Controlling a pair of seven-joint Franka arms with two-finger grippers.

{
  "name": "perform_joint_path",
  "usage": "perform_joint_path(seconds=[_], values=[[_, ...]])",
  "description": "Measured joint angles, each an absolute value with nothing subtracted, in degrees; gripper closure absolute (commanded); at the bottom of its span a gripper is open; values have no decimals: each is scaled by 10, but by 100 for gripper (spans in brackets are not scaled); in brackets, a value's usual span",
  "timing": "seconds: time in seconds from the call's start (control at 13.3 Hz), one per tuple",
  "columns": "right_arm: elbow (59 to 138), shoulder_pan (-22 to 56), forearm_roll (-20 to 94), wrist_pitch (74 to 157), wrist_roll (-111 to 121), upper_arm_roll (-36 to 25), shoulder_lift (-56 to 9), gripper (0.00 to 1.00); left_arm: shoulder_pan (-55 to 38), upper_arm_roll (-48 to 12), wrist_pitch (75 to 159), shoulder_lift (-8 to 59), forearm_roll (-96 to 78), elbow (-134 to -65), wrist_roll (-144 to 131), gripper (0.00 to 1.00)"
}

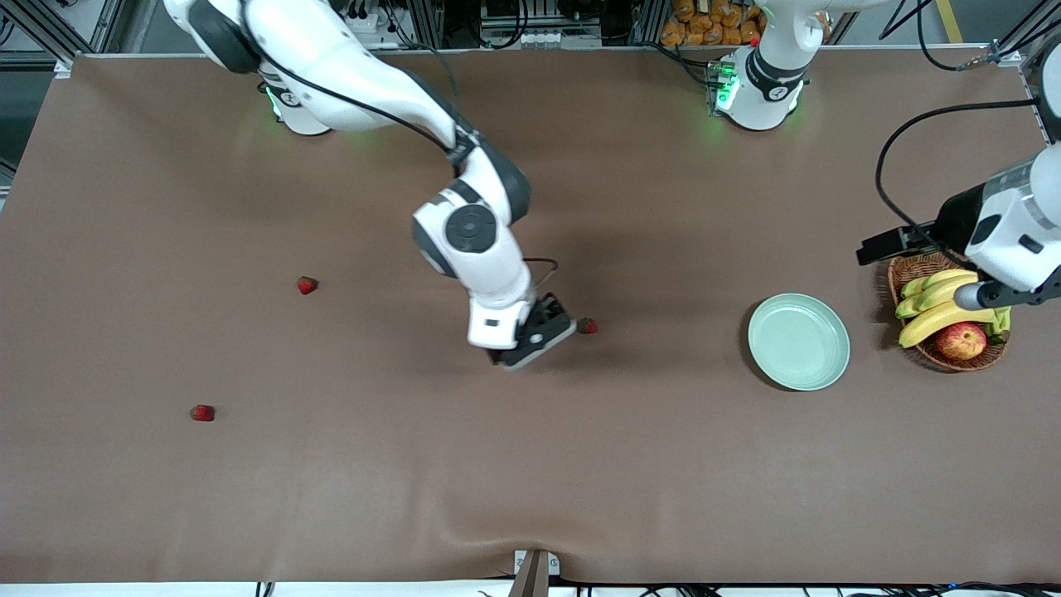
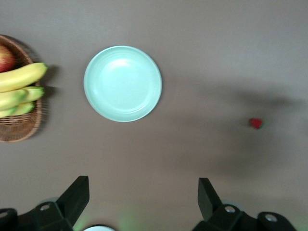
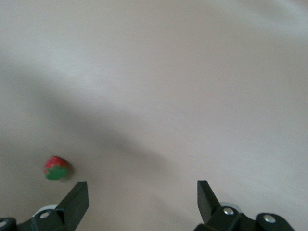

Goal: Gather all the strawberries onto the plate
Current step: 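Release the strawberry with the right gripper while the left gripper approaches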

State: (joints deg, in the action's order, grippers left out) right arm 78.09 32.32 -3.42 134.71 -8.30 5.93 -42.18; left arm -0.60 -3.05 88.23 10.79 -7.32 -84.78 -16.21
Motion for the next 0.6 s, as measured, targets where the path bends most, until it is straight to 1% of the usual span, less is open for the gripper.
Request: perform_joint_path(seconds=[0.15,0.38,0.6], values=[[827,274,-34,1329,-82,57,-374,0,-23,-35,914,127,-80,-848,-210,0],[915,201,-34,1317,-81,56,-314,0,-71,-37,957,162,-83,-849,-329,0],[1004,149,-35,1314,-81,56,-261,0,-120,-40,1038,208,-86,-851,-504,0]])
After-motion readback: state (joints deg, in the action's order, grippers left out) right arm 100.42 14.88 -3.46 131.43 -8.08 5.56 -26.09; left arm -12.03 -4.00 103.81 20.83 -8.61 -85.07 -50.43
